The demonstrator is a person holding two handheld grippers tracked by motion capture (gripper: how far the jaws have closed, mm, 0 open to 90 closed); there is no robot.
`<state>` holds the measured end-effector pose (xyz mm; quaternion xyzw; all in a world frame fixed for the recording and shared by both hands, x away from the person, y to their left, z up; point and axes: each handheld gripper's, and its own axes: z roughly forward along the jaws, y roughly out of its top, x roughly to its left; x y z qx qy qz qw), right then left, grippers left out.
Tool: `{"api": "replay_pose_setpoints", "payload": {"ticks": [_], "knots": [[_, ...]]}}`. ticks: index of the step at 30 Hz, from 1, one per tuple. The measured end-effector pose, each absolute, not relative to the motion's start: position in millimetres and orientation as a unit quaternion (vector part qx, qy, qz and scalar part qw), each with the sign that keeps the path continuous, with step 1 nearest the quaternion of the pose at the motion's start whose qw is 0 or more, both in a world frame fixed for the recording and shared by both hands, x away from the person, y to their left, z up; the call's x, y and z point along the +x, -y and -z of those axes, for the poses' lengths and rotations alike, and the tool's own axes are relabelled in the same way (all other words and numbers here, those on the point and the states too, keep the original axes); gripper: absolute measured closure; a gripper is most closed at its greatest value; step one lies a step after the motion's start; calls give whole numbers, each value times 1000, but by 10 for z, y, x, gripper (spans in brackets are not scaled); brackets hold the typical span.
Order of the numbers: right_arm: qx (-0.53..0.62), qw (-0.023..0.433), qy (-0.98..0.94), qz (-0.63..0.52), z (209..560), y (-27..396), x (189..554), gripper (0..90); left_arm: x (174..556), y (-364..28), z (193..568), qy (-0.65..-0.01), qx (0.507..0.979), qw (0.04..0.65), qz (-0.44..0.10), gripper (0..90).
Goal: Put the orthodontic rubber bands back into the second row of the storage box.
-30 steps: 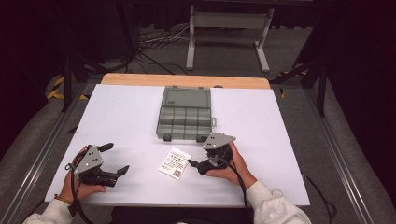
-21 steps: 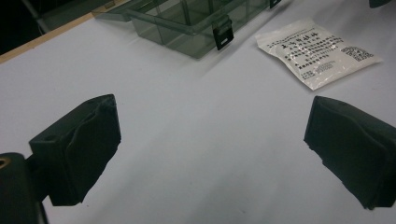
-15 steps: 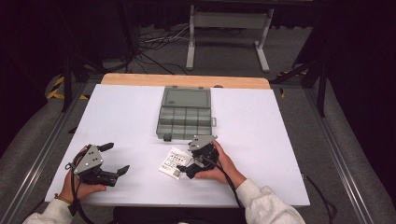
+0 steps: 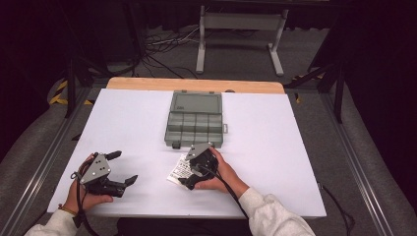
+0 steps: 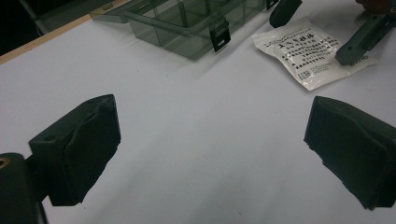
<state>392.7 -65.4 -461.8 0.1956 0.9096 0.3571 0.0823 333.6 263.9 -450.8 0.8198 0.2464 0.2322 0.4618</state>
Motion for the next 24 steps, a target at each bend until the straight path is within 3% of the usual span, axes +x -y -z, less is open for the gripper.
{"api": "replay_pose_setpoints", "payload": {"ticks": [4,7,11,18,24], "knots": [[200,79,-909,-357,4638,619,3919,71,3337,-2633,4512,-245,821,462,-229,44],[197,81,-909,-359,4628,610,3893,139,3335,-2628,4512,-243,822,462,-229,42],[189,82,-909,-362,4609,608,3857,260,3337,-2637,4499,-242,820,464,-232,42],[160,67,-912,-370,4580,594,3787,616,3337,-2642,4504,-244,820,464,-230,42],[144,64,-913,-377,4580,593,3748,750,3341,-2654,4499,-243,816,470,-231,41]]}}
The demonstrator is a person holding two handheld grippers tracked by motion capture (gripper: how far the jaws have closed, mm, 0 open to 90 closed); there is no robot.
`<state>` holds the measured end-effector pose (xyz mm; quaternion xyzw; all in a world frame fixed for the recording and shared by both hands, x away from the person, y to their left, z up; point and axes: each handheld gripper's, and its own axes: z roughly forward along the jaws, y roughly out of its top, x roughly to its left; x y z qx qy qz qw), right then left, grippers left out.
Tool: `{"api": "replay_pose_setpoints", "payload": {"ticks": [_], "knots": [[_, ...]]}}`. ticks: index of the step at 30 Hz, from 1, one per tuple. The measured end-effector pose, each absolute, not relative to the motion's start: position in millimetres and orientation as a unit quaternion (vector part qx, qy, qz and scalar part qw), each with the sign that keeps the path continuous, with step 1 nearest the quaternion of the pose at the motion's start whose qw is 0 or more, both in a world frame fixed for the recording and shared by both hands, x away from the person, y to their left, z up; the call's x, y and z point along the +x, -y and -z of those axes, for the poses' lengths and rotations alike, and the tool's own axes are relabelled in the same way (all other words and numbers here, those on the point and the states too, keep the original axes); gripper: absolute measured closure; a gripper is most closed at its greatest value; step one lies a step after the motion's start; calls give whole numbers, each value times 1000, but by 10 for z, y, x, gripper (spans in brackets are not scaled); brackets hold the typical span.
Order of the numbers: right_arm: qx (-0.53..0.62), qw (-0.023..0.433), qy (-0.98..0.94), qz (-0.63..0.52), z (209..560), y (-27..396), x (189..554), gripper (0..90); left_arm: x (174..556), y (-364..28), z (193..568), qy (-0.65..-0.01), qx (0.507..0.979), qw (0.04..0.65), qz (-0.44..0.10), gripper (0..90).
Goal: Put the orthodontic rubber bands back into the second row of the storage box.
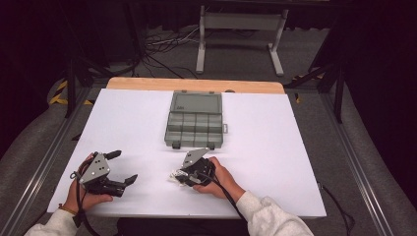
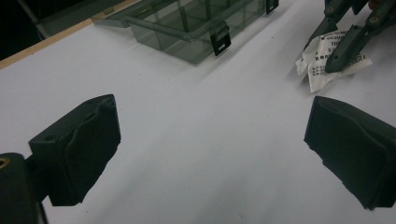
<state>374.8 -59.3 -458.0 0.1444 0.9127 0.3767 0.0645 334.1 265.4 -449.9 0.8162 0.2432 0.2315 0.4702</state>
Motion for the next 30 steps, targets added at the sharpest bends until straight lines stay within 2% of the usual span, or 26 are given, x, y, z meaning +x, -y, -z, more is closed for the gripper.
{"api": "replay_pose_setpoints", "payload": {"ticks": [12,30], "knots": [[132,74,-907,-393,4506,647,3699,818,3347,-2648,4500,-242,818,468,-232,41],[156,98,-881,-435,4228,979,3725,828,3349,-2654,4499,-245,815,471,-231,40]]}}
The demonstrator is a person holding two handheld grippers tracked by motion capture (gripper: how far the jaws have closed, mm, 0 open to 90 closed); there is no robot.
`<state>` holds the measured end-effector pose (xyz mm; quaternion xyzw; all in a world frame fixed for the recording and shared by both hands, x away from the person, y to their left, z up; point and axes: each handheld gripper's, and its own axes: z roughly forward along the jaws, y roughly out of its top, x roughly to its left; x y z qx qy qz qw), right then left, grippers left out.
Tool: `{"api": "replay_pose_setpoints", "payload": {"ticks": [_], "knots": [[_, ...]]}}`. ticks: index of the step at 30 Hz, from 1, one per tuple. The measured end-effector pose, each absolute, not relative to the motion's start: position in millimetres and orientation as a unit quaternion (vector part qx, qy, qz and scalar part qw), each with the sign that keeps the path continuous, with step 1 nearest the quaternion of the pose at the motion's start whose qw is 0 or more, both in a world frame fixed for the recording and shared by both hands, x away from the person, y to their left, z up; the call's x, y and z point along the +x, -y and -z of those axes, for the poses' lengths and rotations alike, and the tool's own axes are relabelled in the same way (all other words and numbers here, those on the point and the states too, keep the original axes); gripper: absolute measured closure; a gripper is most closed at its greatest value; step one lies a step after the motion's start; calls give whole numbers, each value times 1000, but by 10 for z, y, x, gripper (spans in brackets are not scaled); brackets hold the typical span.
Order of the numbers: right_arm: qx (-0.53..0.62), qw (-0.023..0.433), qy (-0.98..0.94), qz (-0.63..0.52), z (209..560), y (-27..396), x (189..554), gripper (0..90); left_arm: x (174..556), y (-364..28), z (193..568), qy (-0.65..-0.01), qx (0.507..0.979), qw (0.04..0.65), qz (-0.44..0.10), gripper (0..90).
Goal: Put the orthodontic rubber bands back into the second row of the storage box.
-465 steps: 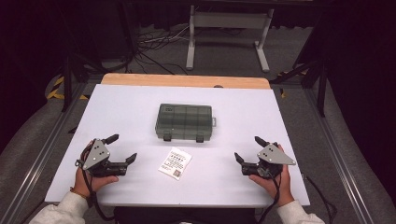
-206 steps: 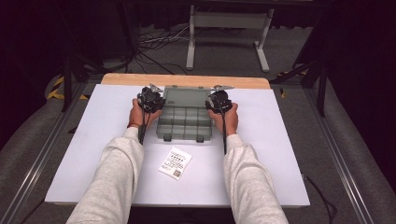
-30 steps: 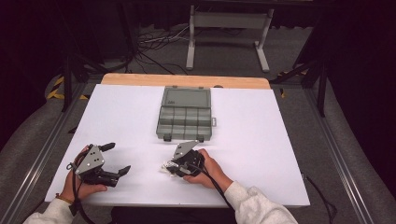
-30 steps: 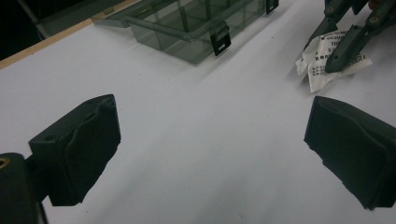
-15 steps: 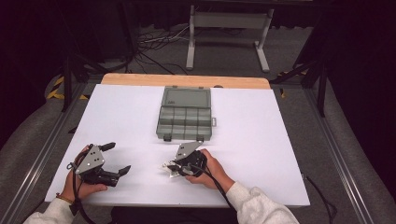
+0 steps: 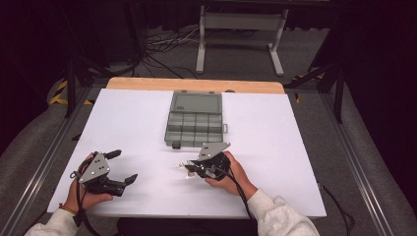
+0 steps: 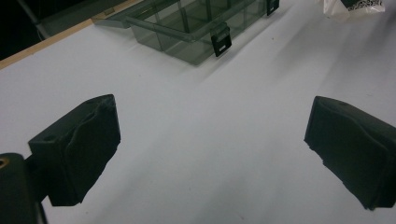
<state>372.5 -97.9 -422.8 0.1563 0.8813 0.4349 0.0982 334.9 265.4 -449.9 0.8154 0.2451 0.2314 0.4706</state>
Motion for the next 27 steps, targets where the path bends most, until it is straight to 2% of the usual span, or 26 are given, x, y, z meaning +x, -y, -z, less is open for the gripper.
{"api": "replay_pose_setpoints", "payload": {"ticks": [10,27], "knots": [[166,120,-870,-448,4111,1118,3769,830,3349,-2655,4498,-244,814,473,-232,40],[201,159,-841,-477,3911,1329,4067,834,3354,-2642,4494,-244,812,479,-230,41]]}}
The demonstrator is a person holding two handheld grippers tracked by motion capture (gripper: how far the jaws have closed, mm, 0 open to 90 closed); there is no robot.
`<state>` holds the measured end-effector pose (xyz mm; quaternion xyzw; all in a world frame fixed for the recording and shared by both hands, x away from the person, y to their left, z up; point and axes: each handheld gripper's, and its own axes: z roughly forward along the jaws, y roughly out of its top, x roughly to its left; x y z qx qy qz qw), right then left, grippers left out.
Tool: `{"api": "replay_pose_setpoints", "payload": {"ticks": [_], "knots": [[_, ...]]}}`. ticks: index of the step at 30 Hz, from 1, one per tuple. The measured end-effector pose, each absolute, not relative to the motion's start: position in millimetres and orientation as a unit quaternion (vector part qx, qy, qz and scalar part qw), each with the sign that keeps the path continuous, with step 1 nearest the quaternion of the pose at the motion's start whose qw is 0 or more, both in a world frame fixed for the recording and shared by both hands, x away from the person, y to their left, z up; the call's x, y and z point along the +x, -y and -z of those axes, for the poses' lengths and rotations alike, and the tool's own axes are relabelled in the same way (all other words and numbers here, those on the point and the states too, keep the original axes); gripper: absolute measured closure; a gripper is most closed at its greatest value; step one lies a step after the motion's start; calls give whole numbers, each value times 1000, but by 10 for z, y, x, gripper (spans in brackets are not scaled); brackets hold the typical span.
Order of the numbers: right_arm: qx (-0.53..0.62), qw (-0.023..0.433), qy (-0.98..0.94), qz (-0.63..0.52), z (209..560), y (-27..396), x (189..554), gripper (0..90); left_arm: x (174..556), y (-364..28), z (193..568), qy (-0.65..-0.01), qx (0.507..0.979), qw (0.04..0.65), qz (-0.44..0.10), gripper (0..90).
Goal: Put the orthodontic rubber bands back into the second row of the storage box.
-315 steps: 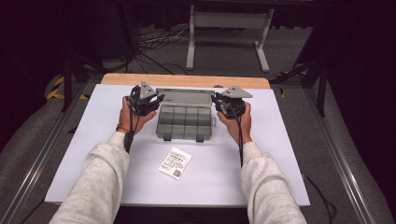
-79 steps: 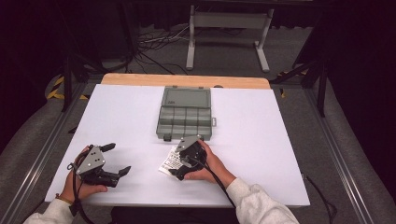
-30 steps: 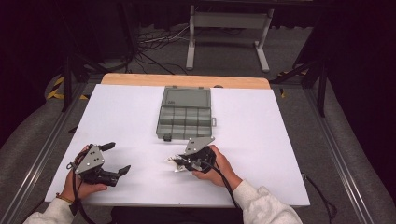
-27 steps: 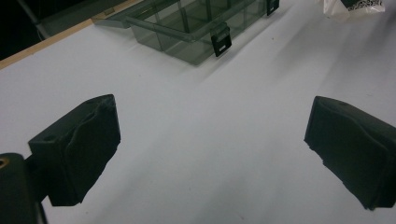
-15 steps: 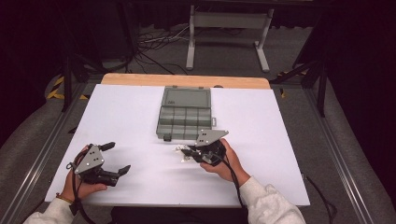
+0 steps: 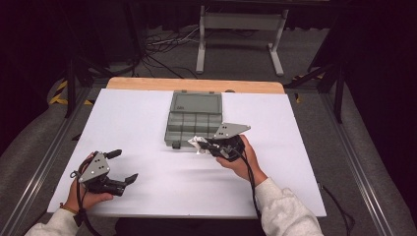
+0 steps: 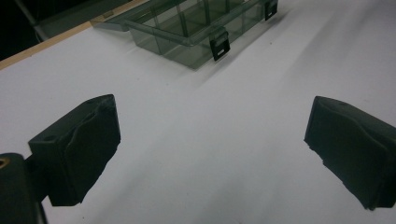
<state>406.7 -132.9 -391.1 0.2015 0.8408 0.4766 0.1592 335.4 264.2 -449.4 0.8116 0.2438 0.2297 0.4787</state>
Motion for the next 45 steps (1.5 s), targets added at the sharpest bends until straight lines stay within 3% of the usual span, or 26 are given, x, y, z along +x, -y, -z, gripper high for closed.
{"api": "replay_pose_setpoints", "payload": {"ticks": [18,45], "knots": [[232,167,-833,-473,3906,1175,4492,835,3363,-2632,4502,-238,815,479,-223,41],[272,146,-865,-395,4364,1091,4937,830,3421,-2610,4521,-236,820,473,-220,41]]}}
